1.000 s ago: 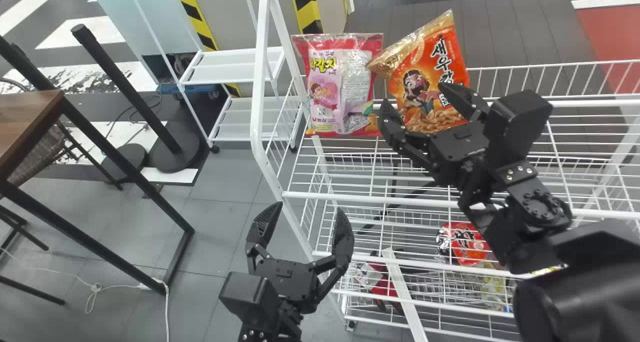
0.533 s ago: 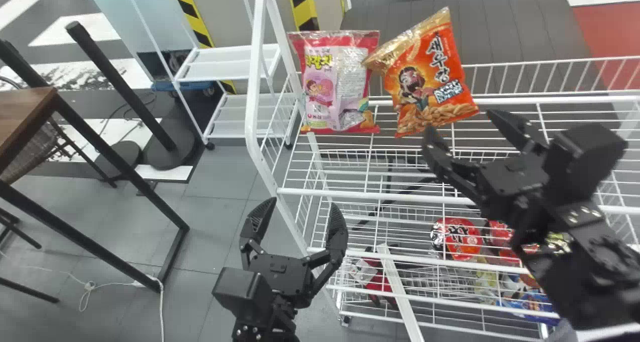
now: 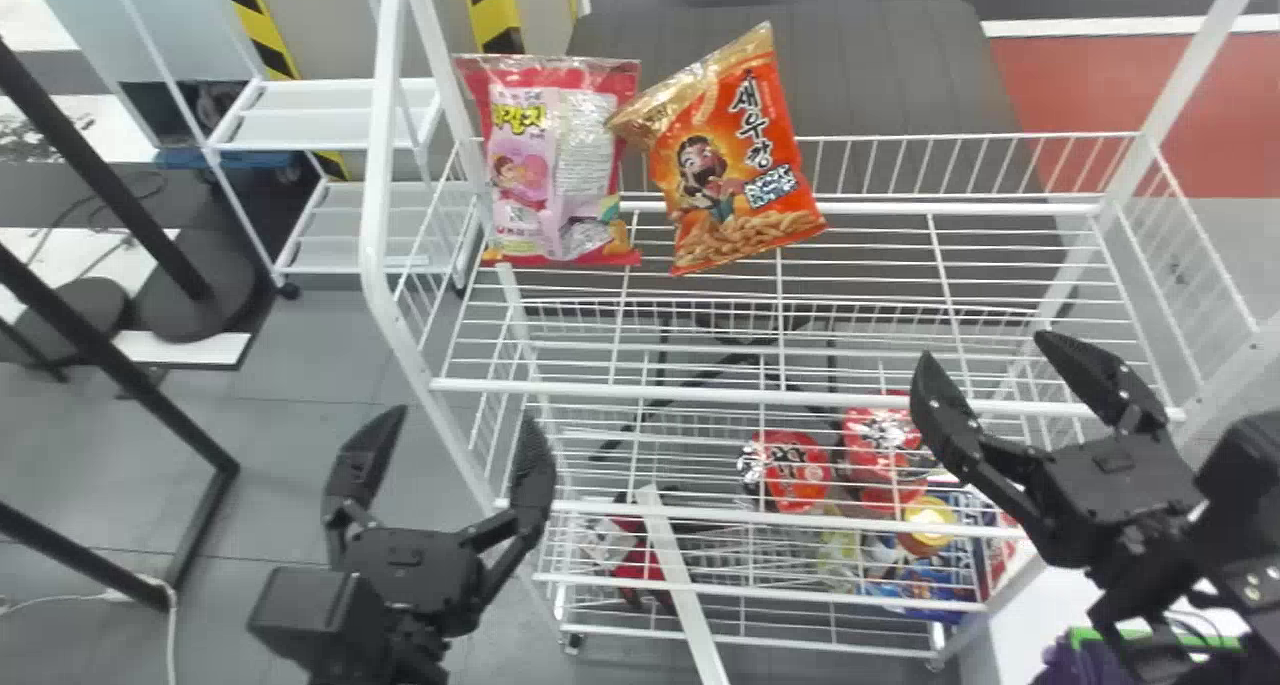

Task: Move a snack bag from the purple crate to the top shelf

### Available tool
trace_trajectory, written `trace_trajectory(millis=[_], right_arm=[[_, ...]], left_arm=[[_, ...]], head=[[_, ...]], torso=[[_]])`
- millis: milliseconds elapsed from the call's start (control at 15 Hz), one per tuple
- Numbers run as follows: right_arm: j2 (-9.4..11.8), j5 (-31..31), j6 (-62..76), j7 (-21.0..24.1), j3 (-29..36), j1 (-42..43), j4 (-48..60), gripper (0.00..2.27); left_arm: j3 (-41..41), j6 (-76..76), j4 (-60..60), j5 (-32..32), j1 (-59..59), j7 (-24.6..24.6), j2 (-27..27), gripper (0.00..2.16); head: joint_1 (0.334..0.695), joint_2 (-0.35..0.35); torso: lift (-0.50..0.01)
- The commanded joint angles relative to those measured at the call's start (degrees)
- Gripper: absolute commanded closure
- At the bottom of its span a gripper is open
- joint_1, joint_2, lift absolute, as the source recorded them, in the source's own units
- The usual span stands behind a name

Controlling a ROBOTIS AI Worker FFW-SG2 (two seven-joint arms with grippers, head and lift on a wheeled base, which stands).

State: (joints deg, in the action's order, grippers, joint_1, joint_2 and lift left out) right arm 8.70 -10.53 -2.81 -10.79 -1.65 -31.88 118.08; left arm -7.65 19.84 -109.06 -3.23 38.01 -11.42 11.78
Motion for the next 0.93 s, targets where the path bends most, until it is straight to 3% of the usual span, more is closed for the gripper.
trace_trajectory(millis=[0,333,867], right_arm=[[0.0,-1.3,4.3,-0.6,2.5,-4.2,-0.2,0.12],[-0.5,-1.1,12.7,-3.4,1.8,-10.7,-0.5,0.12],[-0.5,0.6,17.6,-3.2,-0.9,-12.3,-0.7,0.12]], left_arm=[[0.3,0.1,-1.0,-0.2,1.5,0.0,0.0,0.04],[-1.2,-1.0,-3.8,0.3,3.0,-0.2,-0.2,0.04],[-2.1,-2.7,-6.8,1.7,4.2,-0.9,-0.5,0.04]], head=[[0.695,0.056],[0.695,0.017],[0.695,0.042]], torso=[[0.000],[0.000],[0.000]])
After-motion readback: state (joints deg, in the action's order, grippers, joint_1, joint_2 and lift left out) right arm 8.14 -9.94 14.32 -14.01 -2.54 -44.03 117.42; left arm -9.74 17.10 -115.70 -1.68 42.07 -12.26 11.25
